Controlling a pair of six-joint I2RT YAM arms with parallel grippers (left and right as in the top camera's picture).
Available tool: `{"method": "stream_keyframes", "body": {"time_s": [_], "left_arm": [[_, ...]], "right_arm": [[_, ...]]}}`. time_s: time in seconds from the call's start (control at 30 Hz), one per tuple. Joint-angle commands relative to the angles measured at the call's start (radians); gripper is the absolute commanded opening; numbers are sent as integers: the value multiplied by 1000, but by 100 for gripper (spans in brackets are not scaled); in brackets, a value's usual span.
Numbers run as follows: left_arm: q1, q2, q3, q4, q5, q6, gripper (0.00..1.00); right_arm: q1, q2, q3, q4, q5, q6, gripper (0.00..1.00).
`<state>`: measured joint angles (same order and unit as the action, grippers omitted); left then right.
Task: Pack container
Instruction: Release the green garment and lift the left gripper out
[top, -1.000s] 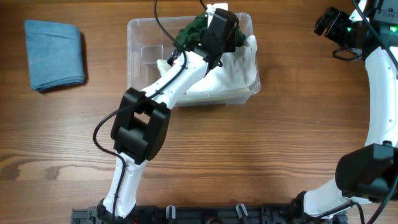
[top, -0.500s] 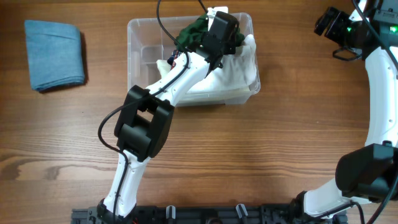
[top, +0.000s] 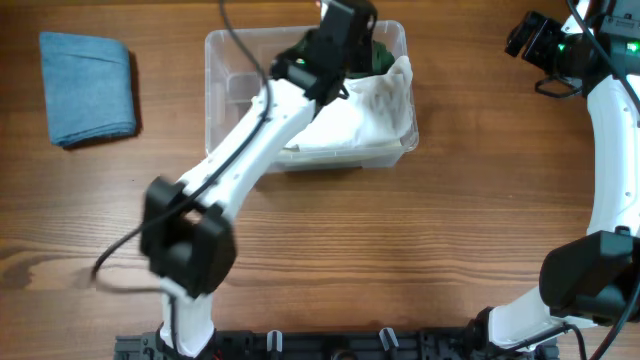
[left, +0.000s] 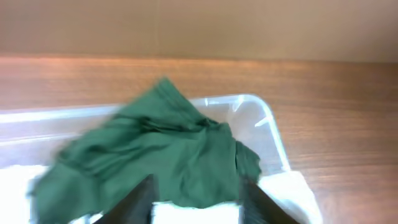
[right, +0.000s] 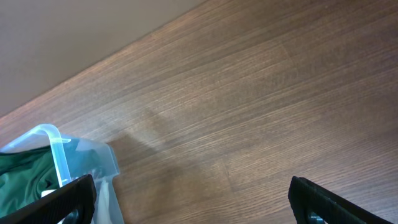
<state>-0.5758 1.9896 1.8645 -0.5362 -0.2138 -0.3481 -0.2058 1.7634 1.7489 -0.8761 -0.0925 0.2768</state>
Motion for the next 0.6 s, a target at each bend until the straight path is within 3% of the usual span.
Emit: {"method": "stream_keyframes", "body": {"time_s": [0.0, 0.13, 0.37, 0.57], "left_arm": [[11, -127, 6, -84, -70, 69, 77], [53, -195, 6, -204, -116, 107, 85], [211, -211, 6, -377, -200, 71, 87], [406, -171, 6, -389, -218, 91, 84]], "right_arm": [[1, 13, -5, 0, 7, 14, 100], [1, 13, -5, 0, 7, 14, 100], [1, 13, -5, 0, 7, 15, 100], [1, 13, -5, 0, 7, 15, 100]]}}
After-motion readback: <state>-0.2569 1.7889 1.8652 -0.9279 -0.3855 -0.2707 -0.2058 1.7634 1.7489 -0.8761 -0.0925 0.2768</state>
